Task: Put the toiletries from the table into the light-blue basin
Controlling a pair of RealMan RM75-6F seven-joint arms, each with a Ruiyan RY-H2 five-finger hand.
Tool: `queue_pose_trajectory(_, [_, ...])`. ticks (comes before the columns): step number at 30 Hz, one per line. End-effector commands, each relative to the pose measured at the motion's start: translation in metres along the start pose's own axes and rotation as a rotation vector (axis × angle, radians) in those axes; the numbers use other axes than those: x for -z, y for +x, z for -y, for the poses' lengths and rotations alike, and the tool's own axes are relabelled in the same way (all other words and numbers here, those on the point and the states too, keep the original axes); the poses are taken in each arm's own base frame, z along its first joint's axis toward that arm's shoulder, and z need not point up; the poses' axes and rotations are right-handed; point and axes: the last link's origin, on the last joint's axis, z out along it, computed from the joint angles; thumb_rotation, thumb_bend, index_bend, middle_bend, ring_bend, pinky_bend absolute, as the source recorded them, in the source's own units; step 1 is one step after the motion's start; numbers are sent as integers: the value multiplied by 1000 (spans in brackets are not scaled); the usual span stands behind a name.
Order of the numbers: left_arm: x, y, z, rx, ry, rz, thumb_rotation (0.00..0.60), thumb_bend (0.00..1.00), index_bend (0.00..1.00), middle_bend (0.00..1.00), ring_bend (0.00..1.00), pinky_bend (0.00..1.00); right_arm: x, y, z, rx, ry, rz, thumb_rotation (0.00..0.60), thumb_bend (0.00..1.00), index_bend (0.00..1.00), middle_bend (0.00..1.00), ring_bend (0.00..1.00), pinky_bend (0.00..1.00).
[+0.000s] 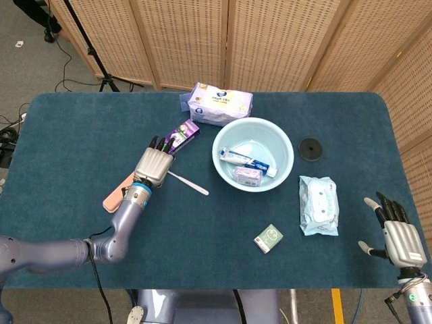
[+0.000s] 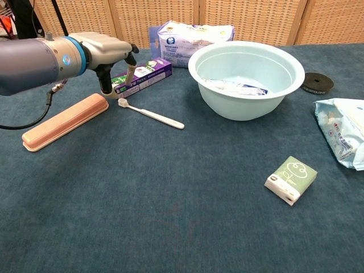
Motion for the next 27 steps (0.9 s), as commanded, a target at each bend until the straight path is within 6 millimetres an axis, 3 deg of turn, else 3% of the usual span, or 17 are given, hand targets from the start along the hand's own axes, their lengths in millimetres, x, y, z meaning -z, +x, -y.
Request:
queue_pose_trajectory(1, [-4,-8,-9,-7,-15,1,600,253,496,0,0,0,0,-1,0,-1,1,4,600,208,123,0,0,0])
queue_pose_trajectory(7, [-14,-21,-22,-19,-22,-8,600,255,523,0,0,0,-1,0,-1,-5,-3,3,600,208,124,0,0,0])
queue_pose_trajectory(27, [-36,-34,-51,-36,-24,-10,600,260,543,0,0,0,-2,-1,-2,-26,-1,14,600,208,123,0,0,0])
